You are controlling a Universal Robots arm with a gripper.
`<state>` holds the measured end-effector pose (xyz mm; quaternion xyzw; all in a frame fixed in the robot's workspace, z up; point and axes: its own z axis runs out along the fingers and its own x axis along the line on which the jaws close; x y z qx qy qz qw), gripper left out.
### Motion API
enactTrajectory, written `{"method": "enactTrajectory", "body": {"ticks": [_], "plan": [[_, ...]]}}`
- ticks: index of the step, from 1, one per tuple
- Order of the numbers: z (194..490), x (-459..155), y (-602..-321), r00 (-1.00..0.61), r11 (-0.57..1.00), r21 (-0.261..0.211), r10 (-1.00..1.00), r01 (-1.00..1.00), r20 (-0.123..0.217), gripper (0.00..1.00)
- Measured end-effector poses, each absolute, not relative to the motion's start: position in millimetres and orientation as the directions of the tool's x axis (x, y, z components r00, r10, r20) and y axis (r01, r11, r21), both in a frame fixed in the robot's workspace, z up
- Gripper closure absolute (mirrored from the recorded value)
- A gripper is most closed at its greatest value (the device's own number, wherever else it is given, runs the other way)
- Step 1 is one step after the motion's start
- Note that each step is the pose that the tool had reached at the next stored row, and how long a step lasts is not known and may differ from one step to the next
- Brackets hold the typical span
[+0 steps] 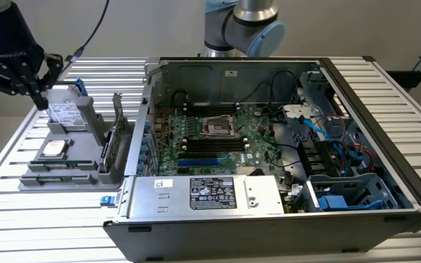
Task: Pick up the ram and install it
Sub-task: 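Pick up the ram and move it above insertion slot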
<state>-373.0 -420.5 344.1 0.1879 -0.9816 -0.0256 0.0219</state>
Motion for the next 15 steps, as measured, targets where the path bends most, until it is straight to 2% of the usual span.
{"method": "enactTrajectory", "body": {"ticks": [15], "plan": [[340.7,-373.1,-420.6,-0.795,0.795,0.059,-0.606,-0.604,0.033,0.90]]}}
